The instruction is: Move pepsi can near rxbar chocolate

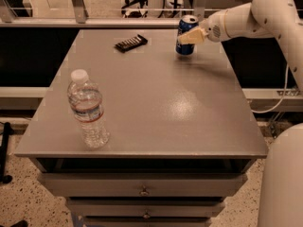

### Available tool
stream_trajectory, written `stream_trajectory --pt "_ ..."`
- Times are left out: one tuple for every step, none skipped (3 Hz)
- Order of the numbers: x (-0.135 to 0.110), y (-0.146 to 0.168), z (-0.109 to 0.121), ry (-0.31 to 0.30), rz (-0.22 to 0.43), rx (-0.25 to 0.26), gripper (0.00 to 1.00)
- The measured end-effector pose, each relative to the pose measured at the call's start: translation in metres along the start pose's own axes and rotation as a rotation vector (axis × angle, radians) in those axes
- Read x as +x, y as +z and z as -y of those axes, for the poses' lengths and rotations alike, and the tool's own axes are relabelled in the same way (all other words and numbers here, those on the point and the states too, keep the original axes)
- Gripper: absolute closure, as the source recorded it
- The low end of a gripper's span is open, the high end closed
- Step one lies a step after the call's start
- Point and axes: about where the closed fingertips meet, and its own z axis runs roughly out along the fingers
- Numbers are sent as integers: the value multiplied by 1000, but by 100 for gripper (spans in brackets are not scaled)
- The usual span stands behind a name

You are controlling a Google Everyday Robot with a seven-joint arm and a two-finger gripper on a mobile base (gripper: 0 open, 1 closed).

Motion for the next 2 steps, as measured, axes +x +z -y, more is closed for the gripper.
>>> stream_trajectory --pt "-33 23 -6 -31 85 -30 100" --pt "-48 45 -10 -39 123 -47 100"
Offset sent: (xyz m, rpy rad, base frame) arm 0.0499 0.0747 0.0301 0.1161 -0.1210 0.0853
